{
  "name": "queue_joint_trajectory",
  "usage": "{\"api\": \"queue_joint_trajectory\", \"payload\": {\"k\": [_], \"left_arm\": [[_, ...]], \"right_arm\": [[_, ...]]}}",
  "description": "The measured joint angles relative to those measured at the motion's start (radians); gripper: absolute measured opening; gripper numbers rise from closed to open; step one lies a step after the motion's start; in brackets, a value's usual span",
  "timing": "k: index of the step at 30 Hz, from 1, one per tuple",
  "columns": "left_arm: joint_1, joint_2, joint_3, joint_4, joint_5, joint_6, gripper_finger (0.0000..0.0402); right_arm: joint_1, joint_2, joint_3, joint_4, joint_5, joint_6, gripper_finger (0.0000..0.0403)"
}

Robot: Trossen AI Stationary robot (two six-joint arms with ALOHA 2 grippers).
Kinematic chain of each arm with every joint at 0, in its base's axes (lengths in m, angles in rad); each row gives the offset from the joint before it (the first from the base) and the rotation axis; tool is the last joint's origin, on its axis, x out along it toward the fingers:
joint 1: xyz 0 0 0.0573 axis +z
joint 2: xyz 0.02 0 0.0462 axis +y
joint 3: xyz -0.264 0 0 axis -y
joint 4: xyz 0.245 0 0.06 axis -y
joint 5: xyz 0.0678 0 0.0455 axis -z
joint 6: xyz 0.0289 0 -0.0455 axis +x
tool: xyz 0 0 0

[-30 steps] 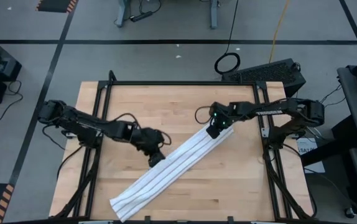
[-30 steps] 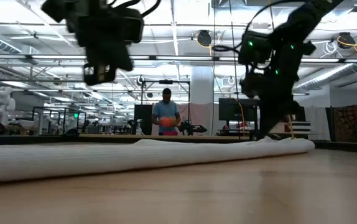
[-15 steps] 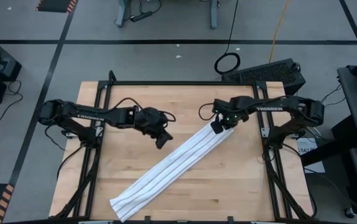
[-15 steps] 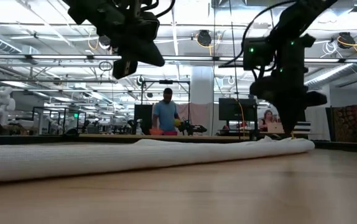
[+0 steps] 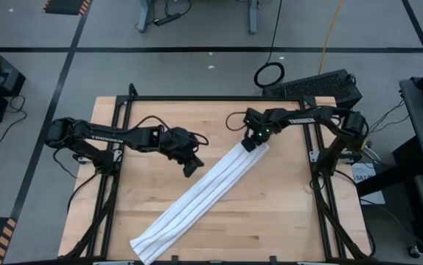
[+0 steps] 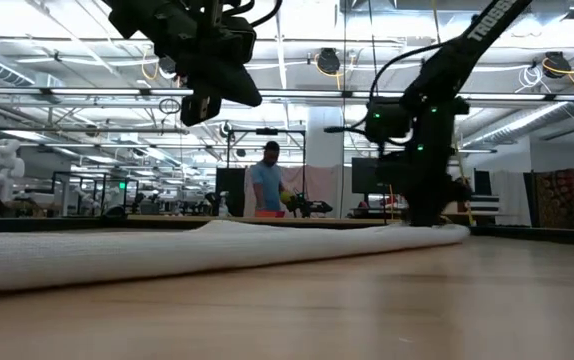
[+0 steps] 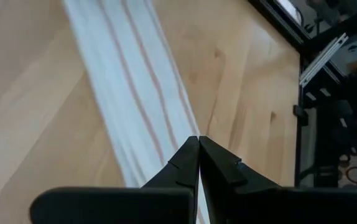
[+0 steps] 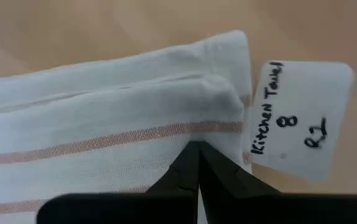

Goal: Roll towel into tight, uniform cylinder
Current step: Fold the white brown kitchen towel

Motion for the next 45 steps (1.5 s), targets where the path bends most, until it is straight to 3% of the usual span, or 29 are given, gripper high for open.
{"api": "queue_joint_trajectory", "payload": {"k": [10,16,20,26,30,33,39,45], "left_arm": [[0.012,0.000,0.000,-0.027,-0.046,0.002,0.0016],[0.015,0.000,0.000,-0.048,-0.050,0.002,0.0016],[0.016,-0.004,0.000,-0.137,-0.050,-0.059,0.0016],[0.003,-0.020,0.000,-0.205,0.073,-0.080,0.0016],[-0.025,-0.021,0.000,-0.202,0.135,0.068,0.0016],[-0.039,-0.017,0.000,-0.193,0.108,0.216,0.0016],[-0.013,0.046,0.000,-0.098,0.053,0.398,0.0016],[0.015,0.157,0.000,-0.095,0.031,0.449,0.0016]], "right_arm": [[-0.020,0.117,0.163,0.208,0.140,-0.258,0.0000],[-0.019,0.131,0.288,0.196,0.130,-0.277,0.0000],[-0.019,0.093,0.364,0.107,0.070,-0.253,0.0000],[-0.001,0.044,0.390,-0.019,-0.152,-0.122,0.0000],[0.050,0.036,0.390,-0.117,-0.316,-0.022,0.0000],[0.118,0.036,0.390,-0.178,-0.388,0.073,0.0000],[0.311,0.035,0.390,-0.235,-0.403,0.282,0.0000],[0.494,0.035,0.390,-0.212,-0.257,0.515,0.0000]]}}
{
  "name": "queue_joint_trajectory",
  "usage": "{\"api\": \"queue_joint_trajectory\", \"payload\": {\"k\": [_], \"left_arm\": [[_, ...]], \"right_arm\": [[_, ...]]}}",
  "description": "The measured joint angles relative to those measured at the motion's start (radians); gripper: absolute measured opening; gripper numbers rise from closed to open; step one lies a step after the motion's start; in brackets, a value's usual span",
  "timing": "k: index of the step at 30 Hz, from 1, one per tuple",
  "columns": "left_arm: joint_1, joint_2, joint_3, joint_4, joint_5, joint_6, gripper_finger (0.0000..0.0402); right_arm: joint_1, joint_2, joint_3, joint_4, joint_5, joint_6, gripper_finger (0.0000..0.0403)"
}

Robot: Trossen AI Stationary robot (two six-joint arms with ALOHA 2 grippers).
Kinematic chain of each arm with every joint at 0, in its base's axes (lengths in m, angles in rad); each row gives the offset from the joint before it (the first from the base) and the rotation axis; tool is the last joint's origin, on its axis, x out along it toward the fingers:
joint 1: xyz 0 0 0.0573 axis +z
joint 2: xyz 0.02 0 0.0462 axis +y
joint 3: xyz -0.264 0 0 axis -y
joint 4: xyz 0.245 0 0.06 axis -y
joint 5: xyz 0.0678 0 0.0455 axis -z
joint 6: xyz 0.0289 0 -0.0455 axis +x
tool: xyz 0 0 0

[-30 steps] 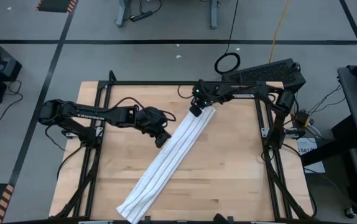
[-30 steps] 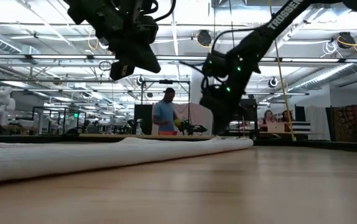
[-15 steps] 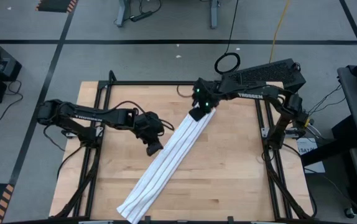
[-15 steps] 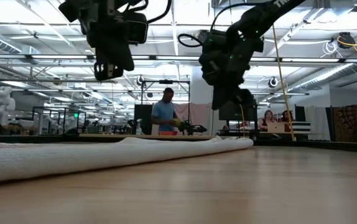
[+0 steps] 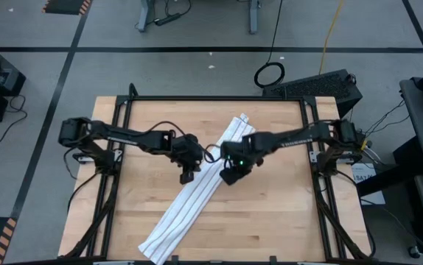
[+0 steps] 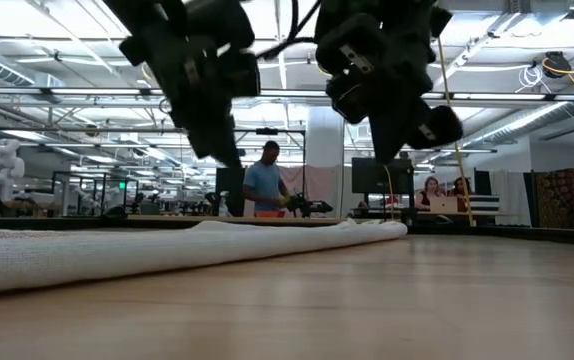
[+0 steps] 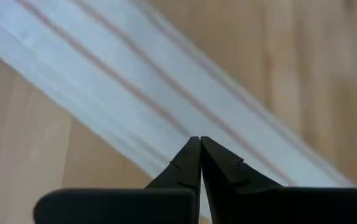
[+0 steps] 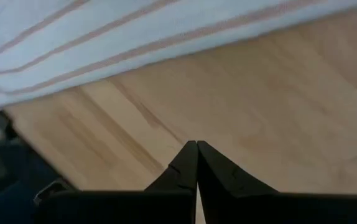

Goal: Roll towel into tight, uniform cylinder
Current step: Fold the white brown kitchen towel

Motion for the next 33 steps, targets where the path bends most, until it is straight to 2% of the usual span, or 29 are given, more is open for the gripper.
{"api": "queue_joint_trajectory", "payload": {"k": [3,5,7,11,14,20,25,30,33], "left_arm": [[0.006,0.051,0.000,-0.020,-0.028,0.000,0.0016],[0.025,0.056,-0.001,-0.091,-0.120,-0.079,0.0015],[0.072,0.034,-0.002,-0.133,-0.160,-0.178,0.0015],[0.143,-0.087,0.001,-0.117,-0.133,-0.237,0.0015],[0.193,-0.146,-0.001,-0.085,-0.141,-0.266,0.0016],[0.276,-0.191,0.000,-0.081,-0.110,-0.371,0.0043],[0.285,-0.193,0.000,-0.090,-0.070,-0.456,0.0081],[0.260,-0.194,0.000,-0.089,-0.066,-0.515,0.0089],[0.246,-0.194,0.000,-0.087,-0.073,-0.552,0.0089]], "right_arm": [[0.045,0.000,0.000,-0.025,0.087,0.119,0.0000],[0.048,-0.001,0.000,-0.068,0.095,0.197,0.0000],[0.033,-0.001,0.000,-0.101,0.096,0.221,0.0000],[-0.029,-0.003,0.000,-0.123,0.135,0.188,0.0000],[-0.104,-0.003,-0.006,-0.106,0.203,0.171,0.0000],[-0.276,-0.003,-0.065,0.035,0.209,0.081,0.0000],[-0.397,-0.009,-0.032,0.122,0.151,-0.073,0.0000],[-0.580,0.029,0.033,0.101,-0.091,-0.275,0.0017],[-0.666,0.054,0.105,0.046,-0.103,-0.432,0.0037]]}}
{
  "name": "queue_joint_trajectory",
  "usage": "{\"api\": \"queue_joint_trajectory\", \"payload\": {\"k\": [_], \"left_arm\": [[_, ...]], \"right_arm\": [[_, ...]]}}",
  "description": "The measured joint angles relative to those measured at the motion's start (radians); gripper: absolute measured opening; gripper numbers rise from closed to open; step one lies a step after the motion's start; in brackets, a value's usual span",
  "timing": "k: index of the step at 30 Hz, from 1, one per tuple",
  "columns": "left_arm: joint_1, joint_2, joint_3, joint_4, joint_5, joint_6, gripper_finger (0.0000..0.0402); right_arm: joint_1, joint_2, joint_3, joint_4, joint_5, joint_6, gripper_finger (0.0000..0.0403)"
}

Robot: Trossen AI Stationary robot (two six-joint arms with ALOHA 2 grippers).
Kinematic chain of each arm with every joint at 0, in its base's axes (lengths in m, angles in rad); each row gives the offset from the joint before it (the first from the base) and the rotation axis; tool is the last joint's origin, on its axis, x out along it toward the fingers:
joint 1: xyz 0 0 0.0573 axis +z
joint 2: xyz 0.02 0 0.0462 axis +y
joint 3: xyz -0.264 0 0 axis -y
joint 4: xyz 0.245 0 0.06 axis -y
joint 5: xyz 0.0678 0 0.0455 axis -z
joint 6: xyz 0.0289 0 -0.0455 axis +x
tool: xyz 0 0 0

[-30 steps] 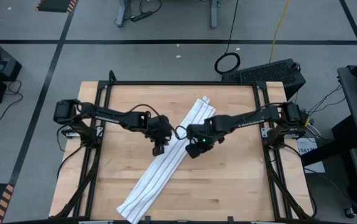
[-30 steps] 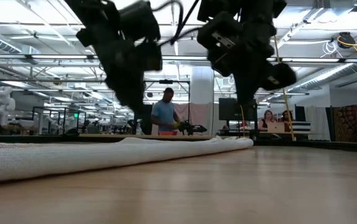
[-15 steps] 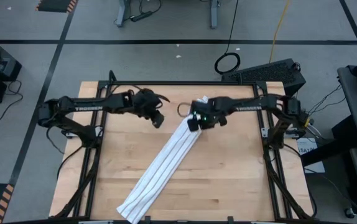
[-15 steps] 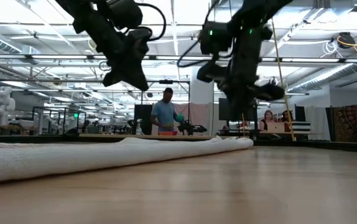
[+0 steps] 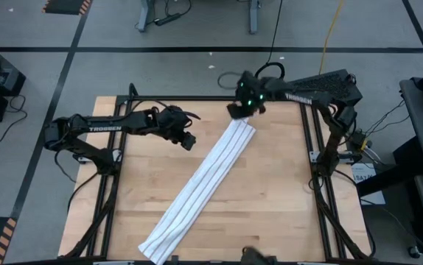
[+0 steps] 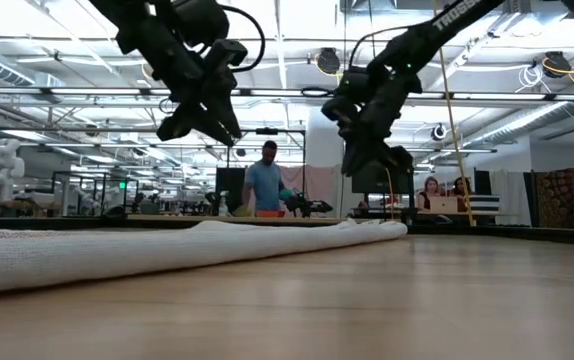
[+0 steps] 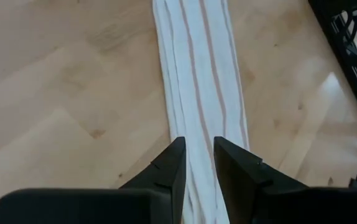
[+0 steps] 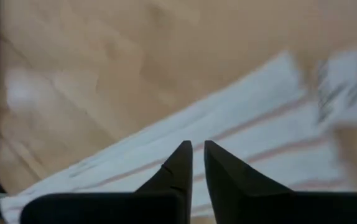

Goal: Roll towel into tight, uniform cylinder
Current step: Fold the white brown kitchen towel

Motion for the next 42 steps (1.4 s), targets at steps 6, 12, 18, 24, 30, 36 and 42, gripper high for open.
{"api": "queue_joint_trajectory", "payload": {"k": [6,12,18,24,30,36,42], "left_arm": [[-0.013,0.000,0.000,0.000,-0.006,-0.028,0.0089],[-0.020,0.000,0.000,-0.001,-0.008,-0.076,0.0089],[-0.055,0.000,0.000,-0.002,-0.048,-0.108,0.0089],[-0.092,0.000,0.000,-0.002,-0.076,-0.115,0.0089],[-0.114,0.000,0.000,-0.008,-0.091,-0.135,0.0089],[-0.117,0.000,0.000,-0.042,-0.091,-0.135,0.0089],[-0.117,0.000,0.000,-0.051,-0.099,-0.133,0.0089]], "right_arm": [[-0.083,0.078,0.093,-0.056,0.058,-0.258,0.0076],[-0.077,0.185,0.126,-0.159,0.081,-0.387,0.0120],[-0.034,0.216,0.130,-0.130,0.153,-0.445,0.0144],[-0.021,0.252,0.130,-0.131,0.223,-0.474,0.0141],[-0.014,0.298,0.129,-0.133,0.209,-0.478,0.0125],[0.003,0.330,0.132,-0.117,0.230,-0.496,0.0081],[0.027,0.332,0.132,-0.001,0.253,-0.504,0.0011]]}}
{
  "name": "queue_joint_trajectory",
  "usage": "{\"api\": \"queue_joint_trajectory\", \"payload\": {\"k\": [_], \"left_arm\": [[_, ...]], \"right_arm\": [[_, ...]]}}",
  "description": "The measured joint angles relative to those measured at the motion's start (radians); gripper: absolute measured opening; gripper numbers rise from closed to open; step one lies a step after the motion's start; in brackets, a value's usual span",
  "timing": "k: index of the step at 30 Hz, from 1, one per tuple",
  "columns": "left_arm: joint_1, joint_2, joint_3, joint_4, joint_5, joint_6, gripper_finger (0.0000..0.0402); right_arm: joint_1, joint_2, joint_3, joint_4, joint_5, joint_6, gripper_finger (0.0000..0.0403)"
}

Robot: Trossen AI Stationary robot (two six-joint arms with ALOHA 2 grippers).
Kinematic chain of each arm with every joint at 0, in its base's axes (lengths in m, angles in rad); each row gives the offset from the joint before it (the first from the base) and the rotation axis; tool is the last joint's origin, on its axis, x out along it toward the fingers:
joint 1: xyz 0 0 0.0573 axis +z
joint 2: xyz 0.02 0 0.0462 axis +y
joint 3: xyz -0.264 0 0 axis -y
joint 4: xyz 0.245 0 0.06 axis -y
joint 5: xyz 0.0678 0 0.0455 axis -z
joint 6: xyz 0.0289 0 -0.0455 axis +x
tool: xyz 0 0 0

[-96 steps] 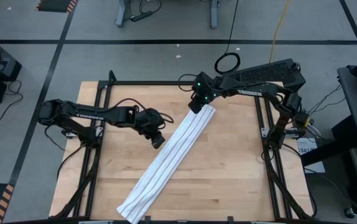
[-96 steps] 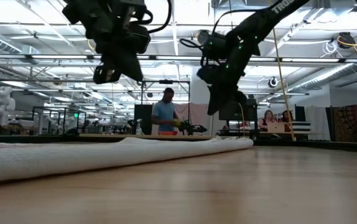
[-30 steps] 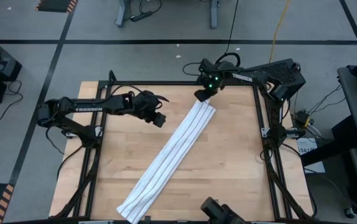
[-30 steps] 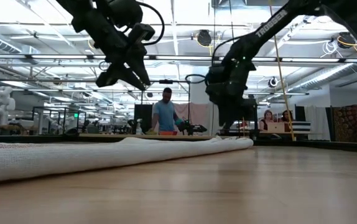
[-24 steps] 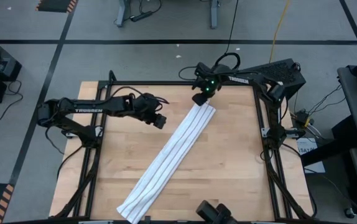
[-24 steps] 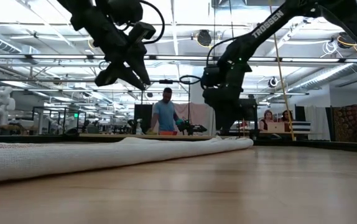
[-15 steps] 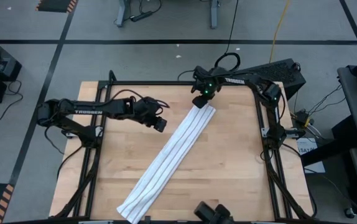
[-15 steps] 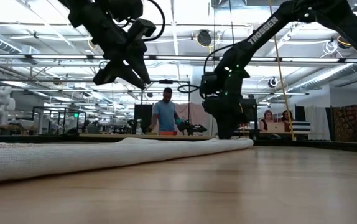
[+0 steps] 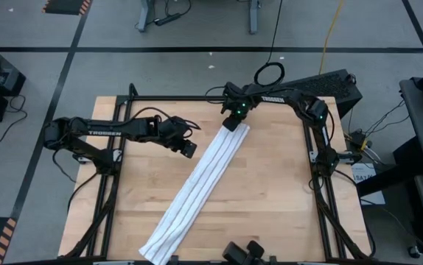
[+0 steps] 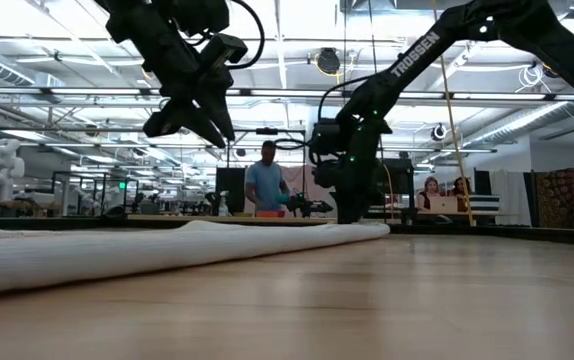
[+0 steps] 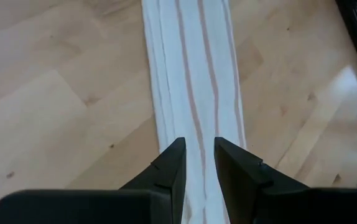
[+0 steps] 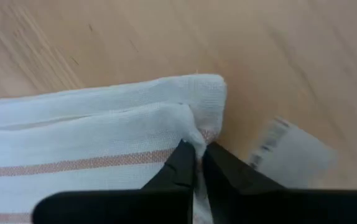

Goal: Roll towel into tight, uniform cylinder
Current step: Fold the white brown kitchen towel

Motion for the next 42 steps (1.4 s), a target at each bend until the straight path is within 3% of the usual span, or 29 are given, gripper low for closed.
{"api": "queue_joint_trajectory", "payload": {"k": [5,12,18,22,29,32,37,42], "left_arm": [[0.000,0.000,0.000,0.000,0.000,0.000,0.0089],[0.000,0.000,0.000,0.000,-0.012,0.000,0.0089],[-0.012,0.000,0.000,-0.001,-0.006,0.000,0.0089],[-0.018,0.000,0.000,-0.004,0.016,0.023,0.0089],[-0.019,0.000,0.000,-0.087,0.035,0.072,0.0089],[-0.018,0.000,0.000,-0.135,0.112,0.124,0.0089],[-0.038,-0.005,0.000,-0.119,0.273,0.331,0.0089],[-0.073,0.011,-0.008,-0.035,0.304,0.610,0.0089]], "right_arm": [[0.016,0.004,0.018,0.035,0.039,-0.008,0.0018],[0.037,0.006,0.069,0.153,0.118,-0.148,0.0020],[0.042,0.006,0.127,0.130,0.111,-0.177,0.0025],[0.042,0.006,0.193,-0.010,0.108,-0.179,0.0058],[0.035,0.005,0.319,-0.206,0.105,-0.139,0.0152],[0.035,-0.001,0.382,-0.340,0.039,-0.098,0.0179],[0.080,-0.029,0.395,-0.433,-0.204,0.061,0.0193],[0.200,-0.052,0.395,-0.461,-0.225,0.222,0.0184]]}}
